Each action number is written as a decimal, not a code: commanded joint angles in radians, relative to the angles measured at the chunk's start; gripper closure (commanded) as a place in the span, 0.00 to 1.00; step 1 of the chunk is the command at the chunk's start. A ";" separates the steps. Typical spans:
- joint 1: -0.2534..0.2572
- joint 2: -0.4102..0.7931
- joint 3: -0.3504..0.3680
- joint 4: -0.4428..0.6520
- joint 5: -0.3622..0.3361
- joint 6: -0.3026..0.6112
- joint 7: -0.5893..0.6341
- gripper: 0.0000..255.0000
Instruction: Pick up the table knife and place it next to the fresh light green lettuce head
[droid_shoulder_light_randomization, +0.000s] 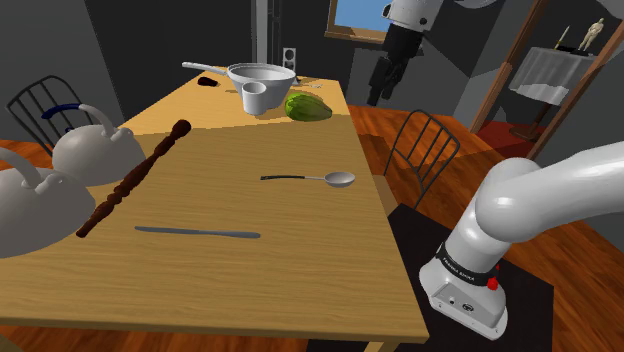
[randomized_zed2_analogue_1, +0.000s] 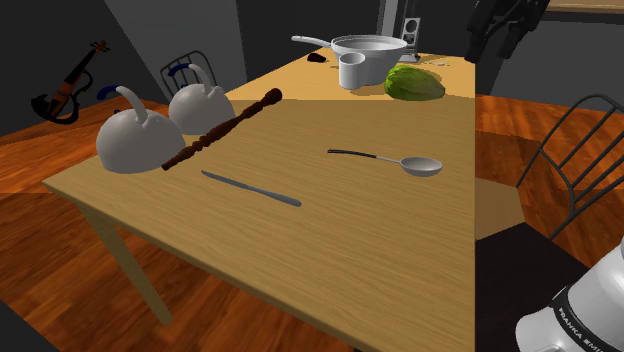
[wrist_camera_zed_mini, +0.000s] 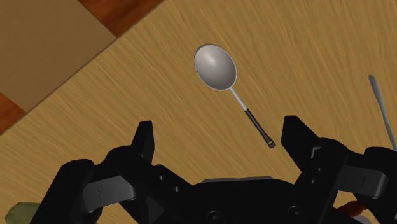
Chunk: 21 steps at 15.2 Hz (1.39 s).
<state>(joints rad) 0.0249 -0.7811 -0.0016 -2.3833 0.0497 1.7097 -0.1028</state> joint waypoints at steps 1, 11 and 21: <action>0.000 0.000 0.000 0.000 0.000 0.000 0.000 0.00; 0.097 0.266 0.146 0.073 0.048 0.158 0.039 0.00; 0.170 0.566 0.289 0.224 0.023 0.268 0.095 0.00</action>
<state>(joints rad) 0.1875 -0.2455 0.2721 -2.1815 0.0783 1.9734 -0.0170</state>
